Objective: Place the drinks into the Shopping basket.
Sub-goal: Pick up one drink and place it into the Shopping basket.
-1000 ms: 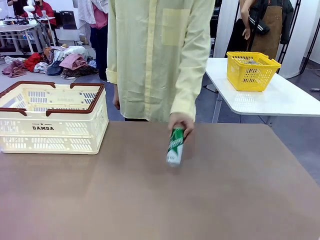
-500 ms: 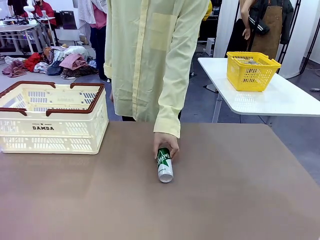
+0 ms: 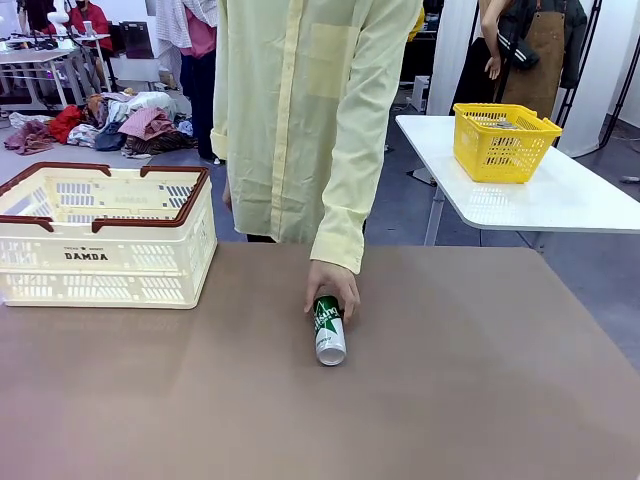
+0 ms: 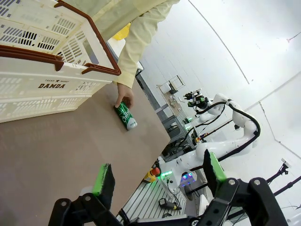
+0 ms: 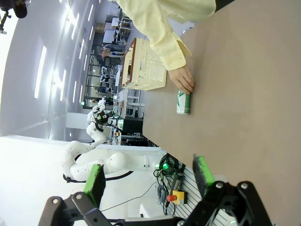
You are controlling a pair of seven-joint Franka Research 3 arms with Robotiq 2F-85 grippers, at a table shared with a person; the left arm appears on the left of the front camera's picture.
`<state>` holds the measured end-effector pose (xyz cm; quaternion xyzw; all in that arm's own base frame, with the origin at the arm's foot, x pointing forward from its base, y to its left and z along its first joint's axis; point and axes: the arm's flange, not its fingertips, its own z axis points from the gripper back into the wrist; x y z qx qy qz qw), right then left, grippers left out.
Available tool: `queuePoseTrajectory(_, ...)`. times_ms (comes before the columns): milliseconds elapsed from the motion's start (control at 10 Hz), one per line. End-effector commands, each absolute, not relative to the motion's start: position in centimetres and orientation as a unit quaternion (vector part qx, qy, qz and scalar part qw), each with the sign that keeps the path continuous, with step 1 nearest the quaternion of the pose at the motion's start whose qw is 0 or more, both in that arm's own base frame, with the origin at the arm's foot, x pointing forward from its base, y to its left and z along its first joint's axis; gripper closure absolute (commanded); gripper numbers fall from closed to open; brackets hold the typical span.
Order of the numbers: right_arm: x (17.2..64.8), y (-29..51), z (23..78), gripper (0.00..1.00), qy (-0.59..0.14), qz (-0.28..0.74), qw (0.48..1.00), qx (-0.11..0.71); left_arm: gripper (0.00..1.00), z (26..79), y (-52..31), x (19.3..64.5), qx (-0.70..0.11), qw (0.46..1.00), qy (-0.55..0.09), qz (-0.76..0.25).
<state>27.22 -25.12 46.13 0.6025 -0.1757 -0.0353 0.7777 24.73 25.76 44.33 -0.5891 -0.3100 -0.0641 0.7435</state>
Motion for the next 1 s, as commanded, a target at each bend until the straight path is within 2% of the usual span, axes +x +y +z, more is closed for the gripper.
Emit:
queuePoseTrajectory(0,27.0,-25.2,46.1,0.00,-0.176,-0.027,0.780,0.600,0.00,44.8,25.9,24.8,-0.599,0.736,-0.311,-0.058)
queuePoseTrajectory(500,27.0,-25.2,46.1,0.00,-0.176,-0.027,0.780,0.600,0.00,44.3,25.8,24.7,-0.589,0.743,-0.310,-0.064)
queuePoseTrajectory(600,27.0,-25.2,46.1,0.00,-0.176,-0.027,0.780,0.600,0.00,44.7,25.3,24.6,-0.580,0.755,-0.291,-0.094)
queuePoseTrajectory(800,27.0,-25.2,46.1,0.00,-0.176,-0.027,0.780,0.600,0.00,49.4,21.4,26.5,-0.554,0.790,-0.233,-0.123)
queuePoseTrajectory(900,27.0,-25.2,46.1,0.00,-0.176,-0.027,0.780,0.600,0.00,53.0,17.7,28.1,-0.535,0.827,-0.151,-0.086)
